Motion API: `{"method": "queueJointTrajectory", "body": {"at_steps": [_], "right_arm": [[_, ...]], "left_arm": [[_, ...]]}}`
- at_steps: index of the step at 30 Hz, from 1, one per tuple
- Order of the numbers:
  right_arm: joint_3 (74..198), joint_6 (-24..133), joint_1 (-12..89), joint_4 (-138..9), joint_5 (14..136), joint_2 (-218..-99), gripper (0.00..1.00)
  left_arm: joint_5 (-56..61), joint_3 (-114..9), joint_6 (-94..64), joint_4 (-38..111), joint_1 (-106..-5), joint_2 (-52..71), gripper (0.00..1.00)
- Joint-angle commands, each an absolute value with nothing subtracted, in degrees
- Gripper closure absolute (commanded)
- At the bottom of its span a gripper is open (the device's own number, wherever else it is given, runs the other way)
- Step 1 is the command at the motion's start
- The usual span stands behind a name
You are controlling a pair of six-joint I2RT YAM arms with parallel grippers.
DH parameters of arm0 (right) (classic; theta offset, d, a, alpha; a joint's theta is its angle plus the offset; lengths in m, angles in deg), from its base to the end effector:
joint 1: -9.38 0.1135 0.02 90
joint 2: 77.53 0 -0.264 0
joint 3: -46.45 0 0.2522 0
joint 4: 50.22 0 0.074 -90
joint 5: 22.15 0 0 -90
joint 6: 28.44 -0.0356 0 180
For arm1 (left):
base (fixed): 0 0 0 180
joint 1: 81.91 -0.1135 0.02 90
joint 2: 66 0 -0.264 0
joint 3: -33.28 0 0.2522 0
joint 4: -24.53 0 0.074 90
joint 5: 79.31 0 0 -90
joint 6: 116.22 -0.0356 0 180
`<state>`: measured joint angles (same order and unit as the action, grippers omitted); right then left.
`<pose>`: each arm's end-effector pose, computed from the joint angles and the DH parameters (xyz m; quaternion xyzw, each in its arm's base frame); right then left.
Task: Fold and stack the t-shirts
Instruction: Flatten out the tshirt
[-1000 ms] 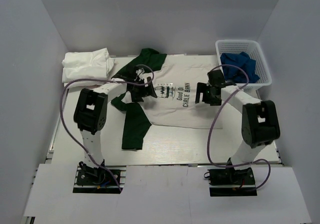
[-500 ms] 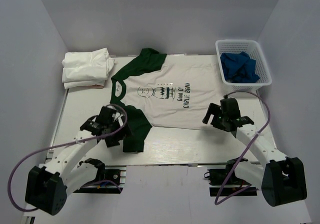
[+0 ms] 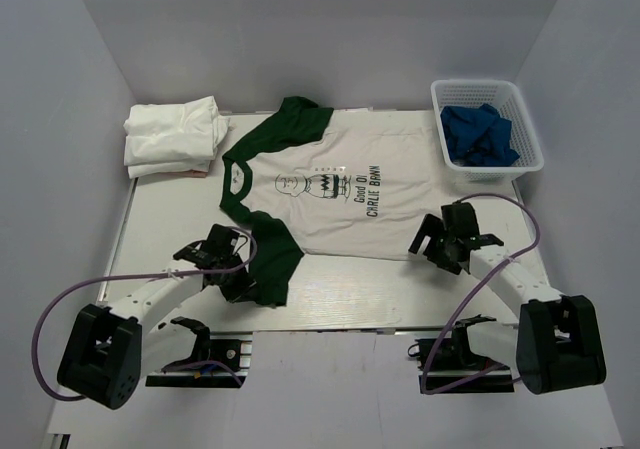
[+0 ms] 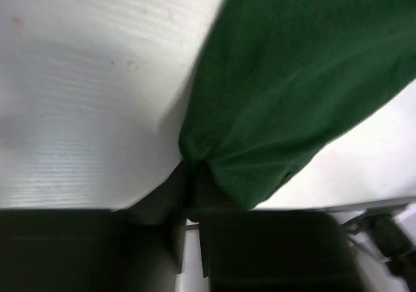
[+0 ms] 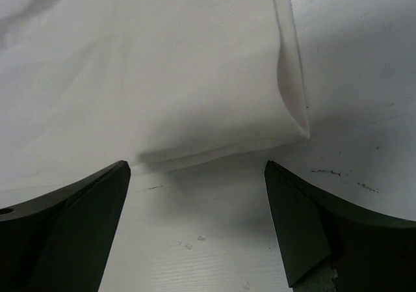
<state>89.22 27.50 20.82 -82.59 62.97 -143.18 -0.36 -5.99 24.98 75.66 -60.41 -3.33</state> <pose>0.2024 0.0379 0.1660 0.1995 0.9325 0.0779 0.2909 0.1457 -0.0647 0.1429 -0.2403 0.9567 -0.1562 0.0514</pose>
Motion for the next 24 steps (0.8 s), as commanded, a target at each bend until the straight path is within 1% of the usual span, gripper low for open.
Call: {"method": "queueJointTrajectory", "body": {"at_steps": [1,2,3,4,5,7,8,10,11,17,19,20,22,24], "right_arm": [[88.8,26.8,19.8,-83.4,65.3,-145.8,0.10],[88.7,26.8,19.5,-83.7,65.0,-146.1,0.12],[87.9,27.0,19.1,-83.1,64.2,-146.3,0.14],[88.1,26.9,19.0,-82.5,64.1,-146.3,0.18],[88.0,26.8,19.0,-82.2,64.1,-146.3,0.40],[88.4,26.1,18.4,-80.5,63.5,-146.0,0.64],[88.7,26.1,18.3,-80.2,63.2,-145.6,0.81],[89.8,26.7,18.3,-80.8,62.1,-144.2,0.92],[91.0,27.8,18.3,-82.5,61.9,-143.5,1.00],[96.2,30.4,18.2,-92.9,57.5,-135.1,1.00],[97.5,30.9,18.3,-96.1,57.6,-133.9,1.00],[98.3,31.4,18.1,-98.3,57.7,-133.8,1.00],[98.9,31.5,18.2,-101.4,57.7,-134.2,1.00],[98.4,31.6,18.1,-103.9,56.5,-135.1,1.00]], "left_arm": [[0.1,-4.6,24.9,76.2,-60.3,-4.4,0.96],[0.1,-4.6,24.9,76.8,-60.3,-5.8,1.00],[-1.3,-4.6,25.5,77.5,-60.3,-6.7,1.00],[-2.2,-4.6,25.5,77.5,-60.3,-7.7,1.00],[-3.0,-4.6,25.5,78.5,-60.3,-8.7,1.00],[-5.5,-5.4,25.5,81.6,-60.3,-11.7,1.00],[-6.8,-6.0,25.5,82.9,-60.3,-12.6,1.00],[-10.9,-8.5,25.5,87.8,-60.3,-15.3,1.00],[-12.2,-9.4,25.5,89.7,-60.3,-16.2,1.00],[-18.3,-20.6,26.7,104.5,-60.3,-21.0,1.00],[-17.4,-24.2,26.7,108.6,-60.3,-21.0,1.00],[-15.8,-24.8,26.7,112.3,-60.3,-21.5,1.00],[-15.8,-23.1,26.7,114.7,-60.3,-22.3,1.00],[-18.6,-18.5,26.7,114.8,-60.3,-23.5,1.00]]}}
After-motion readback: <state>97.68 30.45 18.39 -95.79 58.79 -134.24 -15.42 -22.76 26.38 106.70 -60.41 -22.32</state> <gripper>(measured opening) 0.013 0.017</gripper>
